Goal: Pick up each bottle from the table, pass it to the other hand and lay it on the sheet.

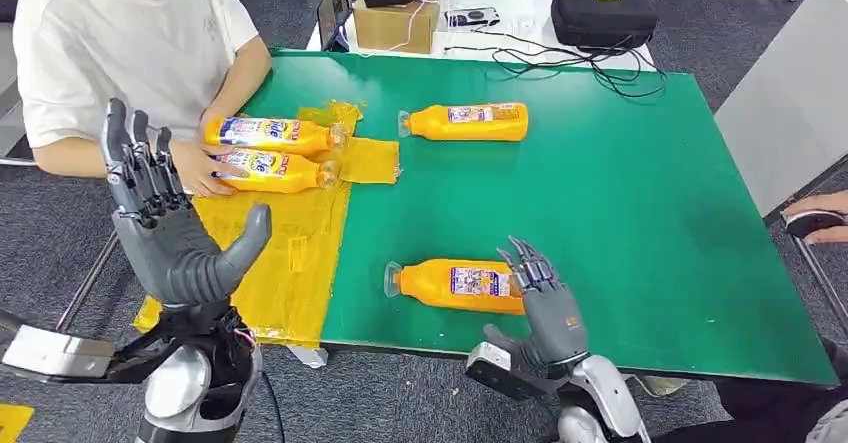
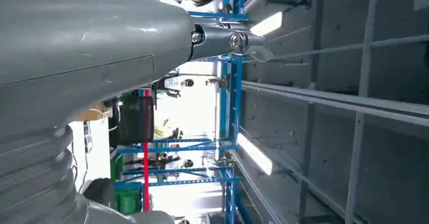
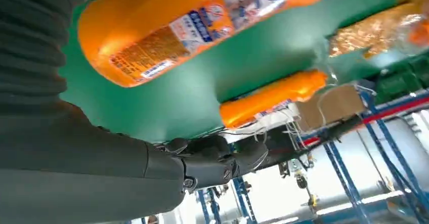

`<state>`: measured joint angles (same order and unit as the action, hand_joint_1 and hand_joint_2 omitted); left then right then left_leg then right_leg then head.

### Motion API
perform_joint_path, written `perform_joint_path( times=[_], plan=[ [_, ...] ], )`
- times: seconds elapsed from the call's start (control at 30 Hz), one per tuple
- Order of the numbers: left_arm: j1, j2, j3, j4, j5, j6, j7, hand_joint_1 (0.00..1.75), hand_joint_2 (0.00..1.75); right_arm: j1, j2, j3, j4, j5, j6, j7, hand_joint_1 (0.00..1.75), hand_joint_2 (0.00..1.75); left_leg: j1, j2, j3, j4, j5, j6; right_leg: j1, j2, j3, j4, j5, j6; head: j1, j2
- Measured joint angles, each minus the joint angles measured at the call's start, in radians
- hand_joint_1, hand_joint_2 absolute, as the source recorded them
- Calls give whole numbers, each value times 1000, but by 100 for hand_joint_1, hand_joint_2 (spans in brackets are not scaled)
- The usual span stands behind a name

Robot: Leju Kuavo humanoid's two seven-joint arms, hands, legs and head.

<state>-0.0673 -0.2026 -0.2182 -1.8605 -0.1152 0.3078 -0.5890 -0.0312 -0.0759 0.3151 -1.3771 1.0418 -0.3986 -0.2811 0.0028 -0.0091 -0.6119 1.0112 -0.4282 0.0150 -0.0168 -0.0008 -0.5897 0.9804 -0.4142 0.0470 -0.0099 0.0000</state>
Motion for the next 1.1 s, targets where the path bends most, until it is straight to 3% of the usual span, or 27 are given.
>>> perform_joint_path(
  times=[0.3, 0.5, 0.87, 1.1],
  plan=[
    [98, -4, -50, 4, -2, -79, 66, 0, 175, -21, -34, -71, 63, 127, 31, 163, 0, 175, -1, 0, -2, 0, 0, 0, -1, 0, -2, 0, 0, 0, 0, 0],
    [134, -5, -73, 32, -23, -101, 83, 0, 175, -35, -52, -117, 85, 143, 61, 169, 0, 175, -1, 0, -2, 0, 0, 0, -1, 0, -2, 0, 0, 0, 0, 0],
    [110, -21, -89, 93, -21, -110, 94, 0, 175, -197, -19, -103, 329, 152, 106, 171, 0, 175, -1, 1, -2, 0, 1, 1, -1, 0, -1, 0, 1, 0, 0, 0],
    [84, -21, -93, 126, -24, -96, 97, 0, 175, -275, 4, -83, 457, 125, 55, 130, 0, 175, -1, 0, -2, 0, 1, 1, -1, 0, -2, 0, 1, 0, 0, 0]
  ],
)
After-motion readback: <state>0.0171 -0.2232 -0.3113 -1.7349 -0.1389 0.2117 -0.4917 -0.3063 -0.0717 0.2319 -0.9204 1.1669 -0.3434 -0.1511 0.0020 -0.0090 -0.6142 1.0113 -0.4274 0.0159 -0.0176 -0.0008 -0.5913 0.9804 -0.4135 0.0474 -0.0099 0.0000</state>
